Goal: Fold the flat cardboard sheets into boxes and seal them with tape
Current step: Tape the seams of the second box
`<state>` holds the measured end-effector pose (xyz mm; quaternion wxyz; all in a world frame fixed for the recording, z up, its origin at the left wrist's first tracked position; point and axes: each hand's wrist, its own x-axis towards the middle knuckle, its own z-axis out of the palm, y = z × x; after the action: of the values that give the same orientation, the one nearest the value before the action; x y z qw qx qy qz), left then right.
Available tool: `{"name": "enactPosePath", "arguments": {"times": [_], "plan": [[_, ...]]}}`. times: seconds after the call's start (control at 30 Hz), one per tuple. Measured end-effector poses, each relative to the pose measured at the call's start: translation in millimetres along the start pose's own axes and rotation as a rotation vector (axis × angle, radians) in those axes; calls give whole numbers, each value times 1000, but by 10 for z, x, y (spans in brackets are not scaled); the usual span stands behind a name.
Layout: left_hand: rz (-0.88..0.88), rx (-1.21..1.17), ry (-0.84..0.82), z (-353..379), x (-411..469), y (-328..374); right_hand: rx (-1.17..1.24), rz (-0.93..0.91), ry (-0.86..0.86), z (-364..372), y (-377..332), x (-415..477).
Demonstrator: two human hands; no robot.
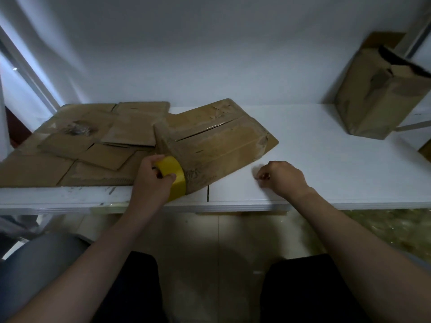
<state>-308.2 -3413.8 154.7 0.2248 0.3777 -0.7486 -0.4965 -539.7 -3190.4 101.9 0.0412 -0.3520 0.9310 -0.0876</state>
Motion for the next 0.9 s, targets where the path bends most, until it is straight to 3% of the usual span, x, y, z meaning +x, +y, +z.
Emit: {"name": "enactPosePath", "arguments": {"times": [0.17,0.37,0.53,0.7,0.9], "plan": [[36,21,5,16,-92,204,-32,194,84,-51,501,-162],[65,57,-4,54,-201,313,-6,178,144,-145,539,-207],[55,106,38,71,-175,280,164,41,197,-333,296,-27],[28,71,112,175,-137,237,538,-69,275,-403,-127,208],[75,9,164,295,-43,255,651,105,157,-291,-149,449]]}}
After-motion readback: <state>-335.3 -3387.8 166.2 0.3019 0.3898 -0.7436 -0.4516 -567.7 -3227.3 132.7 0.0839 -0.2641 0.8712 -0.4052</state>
